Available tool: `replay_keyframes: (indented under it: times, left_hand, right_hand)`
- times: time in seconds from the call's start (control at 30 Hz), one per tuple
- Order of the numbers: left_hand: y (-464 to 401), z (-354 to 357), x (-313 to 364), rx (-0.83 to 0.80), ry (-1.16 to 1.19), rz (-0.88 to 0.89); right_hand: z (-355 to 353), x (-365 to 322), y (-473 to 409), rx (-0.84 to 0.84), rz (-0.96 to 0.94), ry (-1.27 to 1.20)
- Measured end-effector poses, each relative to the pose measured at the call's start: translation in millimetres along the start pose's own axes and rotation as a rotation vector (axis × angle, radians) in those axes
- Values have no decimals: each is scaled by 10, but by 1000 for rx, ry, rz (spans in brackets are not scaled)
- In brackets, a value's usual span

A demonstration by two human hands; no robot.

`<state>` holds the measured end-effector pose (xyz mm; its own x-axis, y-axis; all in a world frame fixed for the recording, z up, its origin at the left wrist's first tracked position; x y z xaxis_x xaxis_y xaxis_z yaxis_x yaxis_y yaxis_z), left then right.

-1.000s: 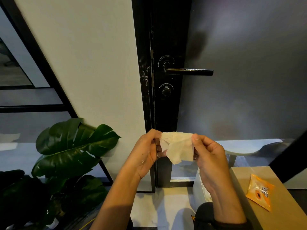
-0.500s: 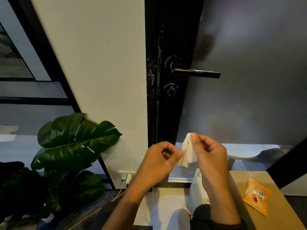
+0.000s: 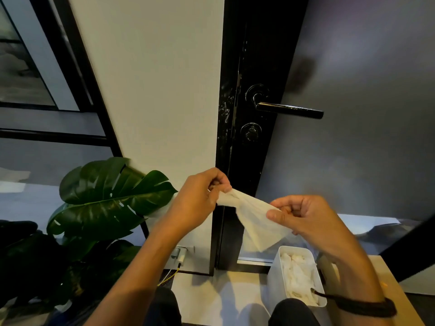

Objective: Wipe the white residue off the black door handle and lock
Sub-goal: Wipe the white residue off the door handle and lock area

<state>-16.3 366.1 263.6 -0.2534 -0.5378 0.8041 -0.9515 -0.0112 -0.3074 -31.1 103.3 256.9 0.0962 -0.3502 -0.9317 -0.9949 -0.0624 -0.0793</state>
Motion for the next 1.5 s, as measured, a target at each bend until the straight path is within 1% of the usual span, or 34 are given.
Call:
replay_keyframes:
  times: [0.07,0.1,0.2,0.33,0.4,0.43,0.5,0.57,0.63,0.7,0.73,0.8,0.87,0.93,1.03,1.1,1.13,1.2,1.3,1.33,1.4,1.43,1.5]
  left_hand:
    - [-38,-43,-28,34,43,16]
    - [-55,-58,-43,43,82,20]
    - [-93,-89,-103,4,132,28]
    - [-112,-72,-252,-99,2,11]
    - [-94,-1,-301,-118,-106,18]
    - [-69,51,-305,-97,-178,41]
    - [2,182,-257,16,-254,105]
    - [114,352,-147,110,-193,178]
    - [221,523,-38,147,-162,239]
    - [274,616,34,205,-125,266]
    - [288,642,53,233,-51,264]
    - [280,704,44,208,182,182]
    - [240,778,-4,102,347,18]
    - [185,811,-82,73,398,-80]
    - [116,751,-154,98,468,-153]
    - [82,681,-179,98,515,-208]
    - [63,641,-194,96,551,-247]
    - [20,559,-207,81,660,-338]
    - [-37,484,-152,26,870,-478]
    - [-48,485,-123,17,948,-528]
    - [-66,505,-95,30,1042,-618]
    - [-72,511,-107,48,1035,-648]
    - [-82,483,-175,98,950,-667]
  right_hand:
    - [-61,32,-31,-88,30,85]
    - [-81,47,-46,-104,24,109]
    - [-104,78,-102,-43,-13,69]
    - [4,80,-152,56,12,-117]
    - [105,53,-181,79,29,-186]
    - [161,29,-195,93,33,-211]
    - [259,-10,-224,132,34,-221]
    - [338,-38,-253,153,35,-215]
    - [396,-78,-276,150,34,-200]
    - [405,-106,-306,157,34,-166]
    - [394,-128,-320,166,31,-151]
    - [361,-178,-343,169,0,-101]
    - [320,-241,-360,119,-40,-49]
    - [268,-291,-389,5,-18,-62]
    - [120,-318,-446,-180,51,-115]
    - [7,-310,-464,-248,88,-132]
    - [-47,-293,-472,-238,109,-145]
    - [-116,-207,-495,-149,156,-253]
    - [-45,17,-520,43,266,-621]
    - [37,103,-509,75,313,-732]
    - [247,234,-441,38,392,-805]
    - [335,254,-395,-3,410,-795]
    - [396,264,-336,-47,410,-773]
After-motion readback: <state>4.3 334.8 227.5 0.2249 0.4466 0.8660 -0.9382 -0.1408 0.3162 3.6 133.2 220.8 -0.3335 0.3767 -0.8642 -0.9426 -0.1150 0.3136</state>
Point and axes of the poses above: each hand's wrist, its own y-axis away from the middle knuckle, its own z-axis out of the palm, x = y × z, the point moved 3 cm from there along -y, towards the middle knuckle, and after that the axes turned 9 degrees about x, right-handed, at the moved point
